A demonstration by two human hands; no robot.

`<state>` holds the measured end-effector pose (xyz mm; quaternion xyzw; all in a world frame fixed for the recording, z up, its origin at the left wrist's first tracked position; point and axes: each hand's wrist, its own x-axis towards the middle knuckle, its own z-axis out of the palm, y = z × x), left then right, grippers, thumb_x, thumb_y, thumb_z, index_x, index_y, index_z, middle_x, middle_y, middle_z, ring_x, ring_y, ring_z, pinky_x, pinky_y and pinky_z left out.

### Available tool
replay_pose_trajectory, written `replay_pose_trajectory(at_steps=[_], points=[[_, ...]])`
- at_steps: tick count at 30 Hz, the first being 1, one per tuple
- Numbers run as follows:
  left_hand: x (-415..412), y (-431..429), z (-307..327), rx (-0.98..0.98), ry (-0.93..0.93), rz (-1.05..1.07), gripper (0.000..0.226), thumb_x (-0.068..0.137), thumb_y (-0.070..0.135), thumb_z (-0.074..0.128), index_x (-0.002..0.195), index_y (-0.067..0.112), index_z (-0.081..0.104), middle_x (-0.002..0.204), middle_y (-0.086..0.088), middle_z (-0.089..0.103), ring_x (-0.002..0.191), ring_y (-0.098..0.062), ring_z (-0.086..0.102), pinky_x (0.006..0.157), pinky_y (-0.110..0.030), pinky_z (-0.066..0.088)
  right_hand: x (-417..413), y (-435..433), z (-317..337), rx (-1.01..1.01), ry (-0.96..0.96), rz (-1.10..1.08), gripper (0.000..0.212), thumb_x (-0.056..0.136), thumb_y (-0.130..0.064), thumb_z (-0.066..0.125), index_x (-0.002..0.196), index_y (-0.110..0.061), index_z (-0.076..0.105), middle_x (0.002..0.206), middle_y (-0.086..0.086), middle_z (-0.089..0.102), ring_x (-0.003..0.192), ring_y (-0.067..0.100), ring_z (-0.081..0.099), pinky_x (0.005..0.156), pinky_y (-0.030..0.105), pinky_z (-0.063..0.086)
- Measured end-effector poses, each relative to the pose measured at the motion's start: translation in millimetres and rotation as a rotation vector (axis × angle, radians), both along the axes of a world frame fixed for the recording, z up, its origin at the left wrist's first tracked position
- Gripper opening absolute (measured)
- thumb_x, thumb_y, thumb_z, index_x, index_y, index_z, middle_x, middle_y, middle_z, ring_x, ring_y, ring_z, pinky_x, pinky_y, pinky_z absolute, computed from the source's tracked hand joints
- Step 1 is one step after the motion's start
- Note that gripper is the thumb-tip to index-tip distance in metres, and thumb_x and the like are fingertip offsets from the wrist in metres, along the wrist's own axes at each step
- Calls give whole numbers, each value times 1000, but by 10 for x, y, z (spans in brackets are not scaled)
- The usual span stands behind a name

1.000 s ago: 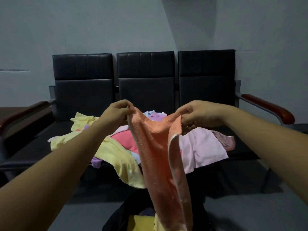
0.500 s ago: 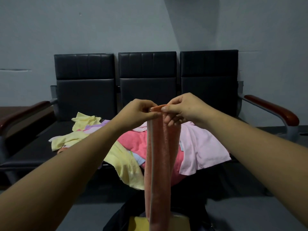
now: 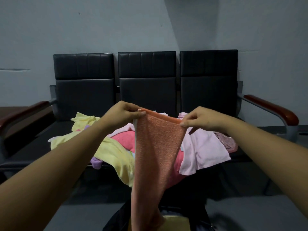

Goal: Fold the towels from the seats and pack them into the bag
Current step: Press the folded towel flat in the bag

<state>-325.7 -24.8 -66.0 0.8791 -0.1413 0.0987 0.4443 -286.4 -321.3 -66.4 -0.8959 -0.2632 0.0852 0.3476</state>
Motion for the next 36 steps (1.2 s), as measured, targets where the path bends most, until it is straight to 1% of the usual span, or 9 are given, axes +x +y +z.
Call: replay_pose_trajectory(at_steps=[6, 8, 11, 15, 19, 28, 31, 33, 36], points=[[46, -47, 17, -433, -25, 101, 17, 91, 17, 70, 106, 11, 75, 96, -11, 75, 89, -23, 73, 75, -27, 61, -32, 135, 188, 449, -257, -94, 5, 89, -13, 76, 84, -15, 77, 73, -3, 74, 68, 3, 68, 66, 17, 51], [61, -76, 54, -527, -44, 103, 26, 91, 13, 70, 117, 14, 69, 99, -9, 75, 93, -19, 74, 76, -26, 61, -9, 179, 206, 541, -281, -129, 8, 86, -11, 78, 90, -18, 77, 79, -1, 75, 75, 8, 70, 69, 23, 56], [81, -92, 61, -527, -46, 129, 30, 91, 13, 69, 121, 17, 66, 100, -5, 75, 98, -17, 73, 79, -26, 60, 43, 173, 185, 677, -123, -175, 34, 82, -7, 80, 115, -10, 71, 97, 11, 74, 94, 23, 73, 85, 36, 60], [55, -123, 8, -510, -8, 80, 11, 95, 12, 64, 104, 11, 71, 99, -11, 73, 97, -26, 71, 87, -38, 61, 49, 129, 92, 711, -68, -191, 9, 84, -12, 79, 93, -15, 78, 92, 7, 75, 92, 24, 73, 83, 37, 59], [85, -190, -11, -467, -43, 54, 10, 98, 15, 60, 105, 10, 67, 98, -10, 69, 96, -27, 68, 88, -43, 60, -6, 200, 43, 1026, 94, -110, 9, 94, -8, 66, 89, -15, 69, 83, 1, 68, 76, 13, 66, 68, 28, 55], [134, -232, -324, -693, 47, -37, 35, 91, 31, 66, 112, 4, 68, 107, -16, 70, 98, -27, 67, 92, -41, 54, 62, 338, 139, 1139, 153, -206, 3, 92, -8, 69, 92, -11, 70, 84, 3, 72, 80, 15, 69, 73, 31, 57], [132, -237, -596, -429, 193, -190, 38, 88, 28, 72, 116, 2, 68, 114, -14, 72, 104, -27, 68, 97, -40, 50, 118, 367, 160, 1157, 173, -234, 3, 90, -8, 71, 89, -11, 72, 85, 5, 73, 81, 18, 70, 73, 34, 58], [108, -258, -775, -308, 254, -207, 31, 81, 29, 76, 100, 5, 75, 103, -10, 74, 98, -20, 67, 98, -37, 47, 148, 371, 154, 1140, 171, -284, 2, 89, -7, 72, 91, -9, 72, 87, 8, 73, 81, 20, 71, 71, 33, 58], [84, -338, -956, -446, 375, -257, 12, 82, 23, 71, 78, 12, 69, 82, -4, 66, 83, -14, 61, 88, -31, 46, 234, 365, 68, 1095, 184, -406, 7, 88, -7, 73, 94, -6, 72, 90, 11, 73, 83, 22, 71, 71, 35, 61]])
